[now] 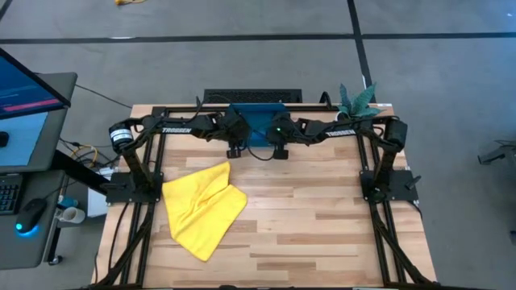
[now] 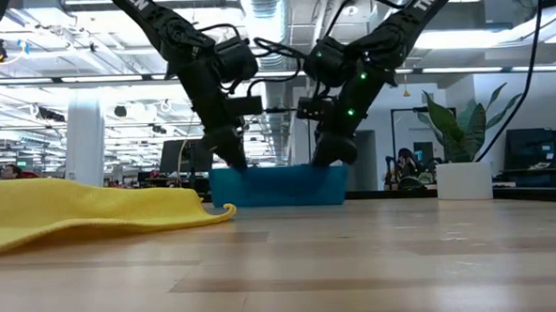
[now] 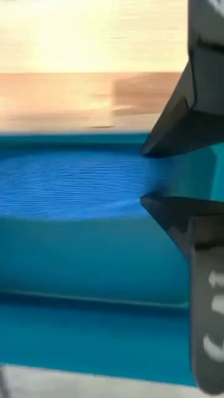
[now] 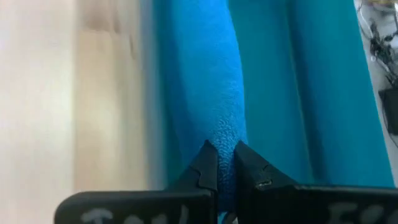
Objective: Roll microfiber towels into tight, uniform cylinder then place into a basket
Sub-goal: Put the rolled blue microfiber cloth into the blue bin
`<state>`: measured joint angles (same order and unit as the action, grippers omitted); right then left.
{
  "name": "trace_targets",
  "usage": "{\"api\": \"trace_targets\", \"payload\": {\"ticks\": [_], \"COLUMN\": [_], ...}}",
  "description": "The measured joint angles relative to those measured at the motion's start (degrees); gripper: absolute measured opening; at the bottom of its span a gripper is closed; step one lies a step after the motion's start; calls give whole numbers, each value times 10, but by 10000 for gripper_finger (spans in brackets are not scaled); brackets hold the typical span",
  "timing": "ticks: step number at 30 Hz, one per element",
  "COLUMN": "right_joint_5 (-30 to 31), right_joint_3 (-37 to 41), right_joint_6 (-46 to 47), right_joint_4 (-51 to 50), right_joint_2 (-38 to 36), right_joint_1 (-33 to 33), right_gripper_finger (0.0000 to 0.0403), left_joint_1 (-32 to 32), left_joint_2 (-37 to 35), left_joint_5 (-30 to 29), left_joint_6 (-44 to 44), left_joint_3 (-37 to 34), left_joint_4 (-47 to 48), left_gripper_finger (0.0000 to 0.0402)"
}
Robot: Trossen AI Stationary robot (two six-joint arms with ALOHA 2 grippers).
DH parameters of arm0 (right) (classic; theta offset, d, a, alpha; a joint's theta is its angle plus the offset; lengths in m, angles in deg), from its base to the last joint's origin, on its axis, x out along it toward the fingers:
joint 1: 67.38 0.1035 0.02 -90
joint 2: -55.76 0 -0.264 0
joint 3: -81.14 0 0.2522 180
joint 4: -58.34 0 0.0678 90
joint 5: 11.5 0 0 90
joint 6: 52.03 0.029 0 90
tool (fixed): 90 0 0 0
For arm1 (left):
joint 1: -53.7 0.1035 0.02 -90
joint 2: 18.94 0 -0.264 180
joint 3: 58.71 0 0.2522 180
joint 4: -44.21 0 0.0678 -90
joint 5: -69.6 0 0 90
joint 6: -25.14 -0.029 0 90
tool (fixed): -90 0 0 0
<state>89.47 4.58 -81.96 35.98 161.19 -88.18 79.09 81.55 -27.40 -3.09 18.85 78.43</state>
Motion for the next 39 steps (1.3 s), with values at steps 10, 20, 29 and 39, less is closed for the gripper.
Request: {"api": "trace_targets", "payload": {"ticks": [10,20,29,39], "right_joint_5": [-5,-49,-49,-49], "right_joint_3": [0,0,0,0], "right_joint_6": [5,3,-17,-23], "right_joint_4": [-8,-19,-26,-46], "right_joint_2": [0,0,0,-6], "right_joint_1": [-6,-2,-2,6], "right_gripper_finger": [33,38,96,199], "left_joint_1": [-1,-1,-1,-1], "left_joint_2": [0,-40,-125,-151], "left_joint_5": [-13,-14,-34,-53], "left_joint_6": [-6,-13,24,35], "left_joint_3": [40,64,65,65], "left_joint_4": [-1,45,91,99], "left_gripper_finger": [166,144,132,132]}}
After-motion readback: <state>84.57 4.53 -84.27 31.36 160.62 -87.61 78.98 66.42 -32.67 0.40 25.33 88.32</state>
